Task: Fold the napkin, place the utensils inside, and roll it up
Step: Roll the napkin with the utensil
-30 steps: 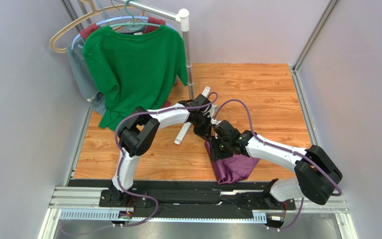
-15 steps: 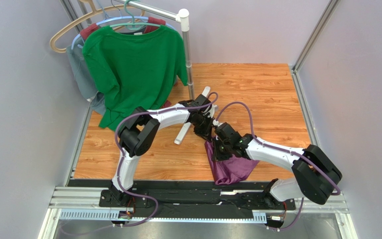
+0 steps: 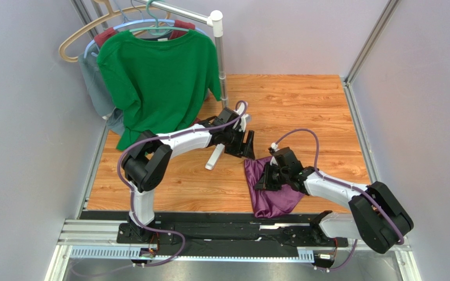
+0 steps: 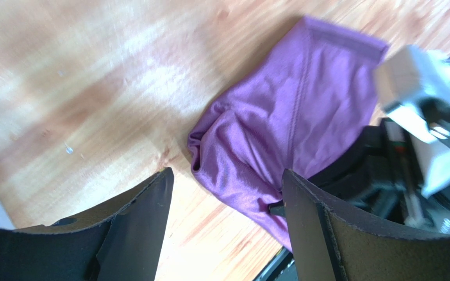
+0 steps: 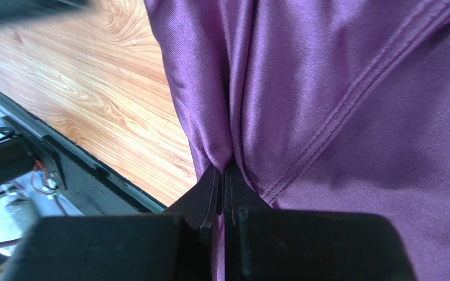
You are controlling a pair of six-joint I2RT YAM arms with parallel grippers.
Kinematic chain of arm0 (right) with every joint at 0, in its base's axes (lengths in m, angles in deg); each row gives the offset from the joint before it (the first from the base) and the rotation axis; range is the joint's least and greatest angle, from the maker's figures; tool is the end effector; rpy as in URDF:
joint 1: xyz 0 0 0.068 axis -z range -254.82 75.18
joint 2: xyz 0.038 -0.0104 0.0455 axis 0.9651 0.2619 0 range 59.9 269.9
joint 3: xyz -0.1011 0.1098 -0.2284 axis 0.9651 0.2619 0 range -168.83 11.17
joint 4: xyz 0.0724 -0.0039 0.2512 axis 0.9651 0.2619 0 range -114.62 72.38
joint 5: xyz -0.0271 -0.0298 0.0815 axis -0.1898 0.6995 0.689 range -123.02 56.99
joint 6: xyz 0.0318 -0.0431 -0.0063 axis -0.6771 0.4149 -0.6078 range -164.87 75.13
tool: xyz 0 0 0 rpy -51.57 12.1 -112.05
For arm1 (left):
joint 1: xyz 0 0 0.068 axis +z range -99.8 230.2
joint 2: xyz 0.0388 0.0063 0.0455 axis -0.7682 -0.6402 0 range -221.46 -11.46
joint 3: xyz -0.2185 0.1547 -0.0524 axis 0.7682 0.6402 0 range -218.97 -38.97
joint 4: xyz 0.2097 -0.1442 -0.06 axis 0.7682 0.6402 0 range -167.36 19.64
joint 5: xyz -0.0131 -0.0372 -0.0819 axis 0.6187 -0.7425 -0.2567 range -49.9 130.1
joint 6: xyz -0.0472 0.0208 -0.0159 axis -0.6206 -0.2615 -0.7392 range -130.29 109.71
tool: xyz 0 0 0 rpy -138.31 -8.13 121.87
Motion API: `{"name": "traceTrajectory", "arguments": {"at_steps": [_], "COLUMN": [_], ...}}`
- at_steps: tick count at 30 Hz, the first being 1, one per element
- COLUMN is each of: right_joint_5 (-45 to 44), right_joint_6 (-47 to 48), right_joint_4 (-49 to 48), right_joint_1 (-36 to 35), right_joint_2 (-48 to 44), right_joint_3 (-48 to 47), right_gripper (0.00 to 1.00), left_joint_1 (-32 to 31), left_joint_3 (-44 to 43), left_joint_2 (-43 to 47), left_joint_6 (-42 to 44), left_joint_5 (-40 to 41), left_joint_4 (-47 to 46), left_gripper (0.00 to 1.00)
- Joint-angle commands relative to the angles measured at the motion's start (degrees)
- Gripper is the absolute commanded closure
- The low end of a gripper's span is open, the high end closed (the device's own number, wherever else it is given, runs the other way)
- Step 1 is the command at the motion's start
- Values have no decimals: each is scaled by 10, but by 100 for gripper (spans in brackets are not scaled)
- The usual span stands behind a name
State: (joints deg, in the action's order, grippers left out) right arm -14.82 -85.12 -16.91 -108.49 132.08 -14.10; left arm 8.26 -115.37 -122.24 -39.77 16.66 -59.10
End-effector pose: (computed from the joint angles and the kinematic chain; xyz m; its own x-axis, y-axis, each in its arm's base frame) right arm 0.1709 0.1272 0.1390 -0.9554 0.1010 -0.2776 -0.0785 0.8190 0.5684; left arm 0.2988 -0.2876 0.1866 -0.9049 0.2060 -0.3725 0.3990 0.7152 -0.5738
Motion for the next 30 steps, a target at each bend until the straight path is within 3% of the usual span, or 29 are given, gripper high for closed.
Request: {"name": "traceTrajectory", "arguments": {"at_steps": [1, 12, 19, 30], "right_joint_5": [35, 76, 79, 83], "right_joint_6": [-17, -24, -16, -13], "right_joint_4": [-40, -88, -91, -96], "right_joint_1": [31, 101, 111, 117], "right_joint_2": [-11, -19, -12, -2], "right_joint_3": [32, 93, 102, 107], "right_gripper": [100, 100, 100, 100], "left_joint_1": [4, 6, 9, 9], "left_joint_3": [18, 93, 114, 104], "left_joint_2": [33, 25, 3, -51], "left_joint_6": [-3, -39, -70, -88], "left_joint_5": [-7, -46, -58, -64], "left_joint_4": [-46, -154, -237, -283], "left_gripper": [23, 29, 32, 47]}}
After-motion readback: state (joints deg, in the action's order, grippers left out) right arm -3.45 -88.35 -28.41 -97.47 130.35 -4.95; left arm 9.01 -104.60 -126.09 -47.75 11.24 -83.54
